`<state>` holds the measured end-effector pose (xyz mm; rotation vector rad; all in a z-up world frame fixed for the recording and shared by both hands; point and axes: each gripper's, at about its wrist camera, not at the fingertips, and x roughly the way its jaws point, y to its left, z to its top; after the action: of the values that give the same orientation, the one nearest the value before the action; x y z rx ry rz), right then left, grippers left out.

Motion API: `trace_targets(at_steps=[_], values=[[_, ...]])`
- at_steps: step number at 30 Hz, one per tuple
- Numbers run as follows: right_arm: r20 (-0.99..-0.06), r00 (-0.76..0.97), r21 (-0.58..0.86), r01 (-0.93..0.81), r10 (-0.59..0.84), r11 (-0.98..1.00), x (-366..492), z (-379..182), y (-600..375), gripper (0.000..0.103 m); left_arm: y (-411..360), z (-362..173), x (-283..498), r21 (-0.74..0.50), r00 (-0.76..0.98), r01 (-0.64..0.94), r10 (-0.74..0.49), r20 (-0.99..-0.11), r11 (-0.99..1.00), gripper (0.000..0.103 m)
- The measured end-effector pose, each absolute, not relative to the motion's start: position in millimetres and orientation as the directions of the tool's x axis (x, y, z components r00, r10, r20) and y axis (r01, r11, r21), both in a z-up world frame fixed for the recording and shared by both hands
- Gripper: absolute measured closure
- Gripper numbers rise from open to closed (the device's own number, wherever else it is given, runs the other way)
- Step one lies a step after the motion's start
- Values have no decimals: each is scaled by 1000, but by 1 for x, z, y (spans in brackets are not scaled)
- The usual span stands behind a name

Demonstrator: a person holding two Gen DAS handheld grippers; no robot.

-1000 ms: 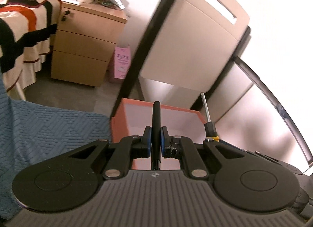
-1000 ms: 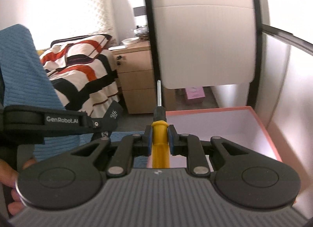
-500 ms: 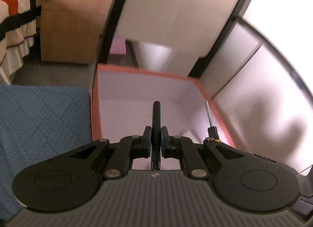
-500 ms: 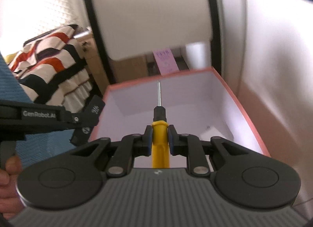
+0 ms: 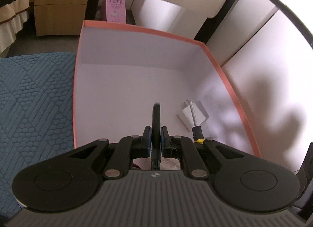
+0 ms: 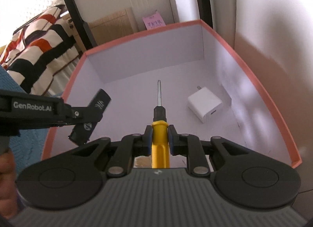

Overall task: Organize rigid objects
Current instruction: 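Carry the screwdriver and black stick over the pink-rimmed box with both grippers, then open both grippers over the box to drop the screwdriver and black stick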

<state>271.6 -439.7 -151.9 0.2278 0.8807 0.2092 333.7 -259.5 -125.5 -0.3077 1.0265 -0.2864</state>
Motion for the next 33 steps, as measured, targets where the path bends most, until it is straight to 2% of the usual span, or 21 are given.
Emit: trace_targets(at_steps=[4,12,19,26,33], values=[[-738,616,293,-75,276,953,272,-154,-443,83,-264,-125,334,-349,507,85,-342,-791,933,91],[-730,632,298,-47,259,953,268,-142,-451,83,-254,-109,327,-364,524,85,-352,-776,928,90],[-667,694,301,-82,271,950,254,-96,-447,83,-243,-65,304,-329,605,121,-332,-724,937,90],[-589,758,300,-117,280,947,227,-45,-438,83,-221,-13,272,-337,680,156,-349,-645,928,90],[-555,786,285,-126,271,950,203,-13,-430,83,-203,23,235,-370,727,160,-362,-583,915,90]])
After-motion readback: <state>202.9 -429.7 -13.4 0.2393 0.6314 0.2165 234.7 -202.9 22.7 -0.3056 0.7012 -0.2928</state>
